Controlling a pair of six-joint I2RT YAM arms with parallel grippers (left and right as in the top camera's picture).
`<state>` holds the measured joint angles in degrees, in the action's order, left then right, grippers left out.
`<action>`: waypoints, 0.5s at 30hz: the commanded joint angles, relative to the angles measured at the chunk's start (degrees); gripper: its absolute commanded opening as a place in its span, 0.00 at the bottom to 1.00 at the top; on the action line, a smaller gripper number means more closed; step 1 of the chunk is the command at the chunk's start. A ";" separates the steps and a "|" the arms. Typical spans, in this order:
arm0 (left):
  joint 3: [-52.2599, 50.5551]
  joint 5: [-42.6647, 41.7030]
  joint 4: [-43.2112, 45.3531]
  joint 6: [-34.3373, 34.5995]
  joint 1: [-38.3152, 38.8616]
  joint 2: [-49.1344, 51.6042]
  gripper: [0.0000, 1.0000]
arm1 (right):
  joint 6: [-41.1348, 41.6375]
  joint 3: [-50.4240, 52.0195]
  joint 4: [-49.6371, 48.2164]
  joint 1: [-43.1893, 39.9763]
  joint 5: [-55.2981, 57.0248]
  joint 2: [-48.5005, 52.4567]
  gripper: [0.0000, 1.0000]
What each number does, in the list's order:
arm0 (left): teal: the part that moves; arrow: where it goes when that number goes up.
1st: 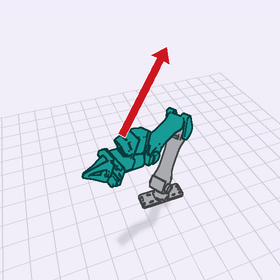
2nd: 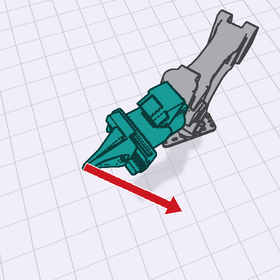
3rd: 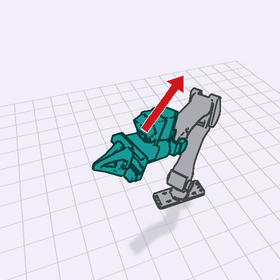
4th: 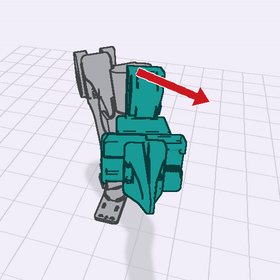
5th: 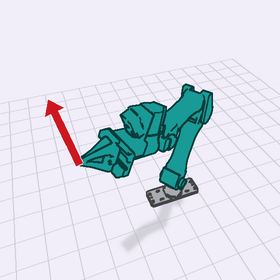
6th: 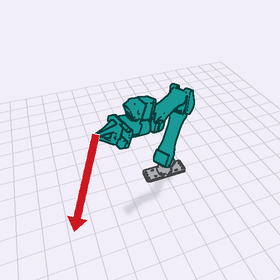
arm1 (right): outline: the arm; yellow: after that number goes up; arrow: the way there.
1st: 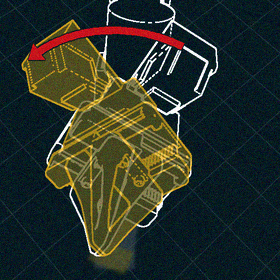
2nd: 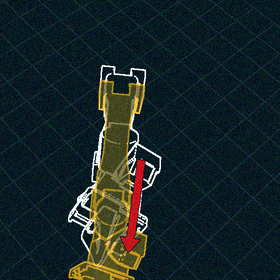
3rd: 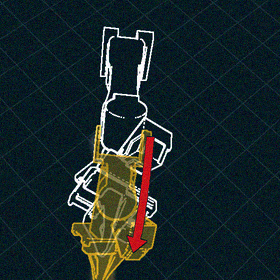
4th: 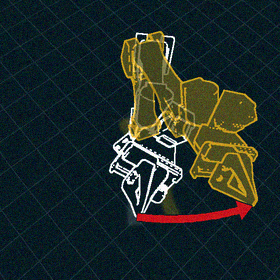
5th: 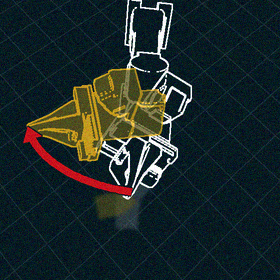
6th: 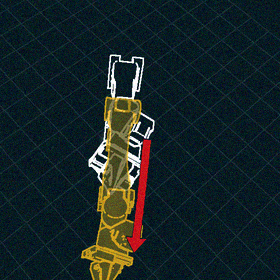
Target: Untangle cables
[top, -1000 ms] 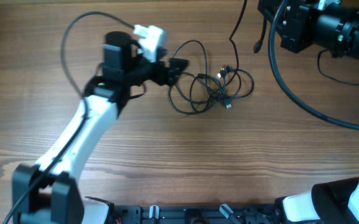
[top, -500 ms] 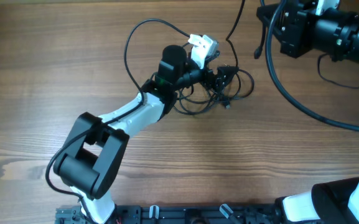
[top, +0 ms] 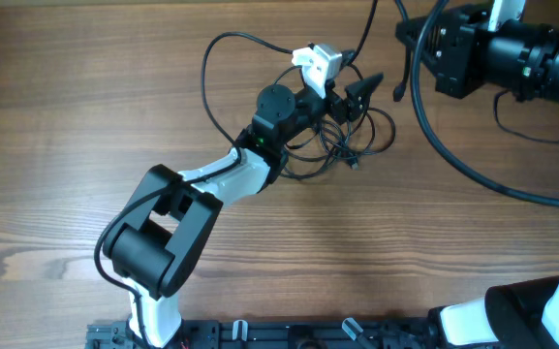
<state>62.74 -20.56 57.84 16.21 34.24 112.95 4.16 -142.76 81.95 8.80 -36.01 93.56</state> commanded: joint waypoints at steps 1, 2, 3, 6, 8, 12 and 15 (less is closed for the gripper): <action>0.28 2.08 0.28 -0.31 -0.59 0.26 0.53 | -2.01 -0.87 0.44 -0.15 -1.60 0.31 0.04; 0.28 4.13 0.48 -0.31 -1.01 0.26 0.52 | -2.51 -0.87 0.72 -0.15 -1.60 0.31 0.04; 0.28 4.96 0.90 -0.28 -1.16 0.26 0.52 | -2.67 -0.87 1.07 -0.15 -1.60 0.31 0.04; 0.28 5.86 4.35 0.07 -1.36 0.26 0.49 | -2.73 -0.85 1.95 -0.15 -1.60 0.35 0.04; 0.28 5.84 6.08 2.32 -1.25 0.26 0.41 | -2.89 -0.85 1.97 -0.15 -1.57 0.35 0.04; 0.28 5.86 5.77 2.27 -1.25 0.26 0.11 | -3.15 -0.85 2.34 -0.15 -1.53 0.35 0.04; 0.26 5.81 3.89 2.25 -2.19 0.20 0.04 | -3.67 -0.85 2.58 -0.15 -0.72 0.39 0.04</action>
<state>62.74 -15.49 63.09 18.17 33.04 112.95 2.02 -142.76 84.55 8.80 -36.03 93.56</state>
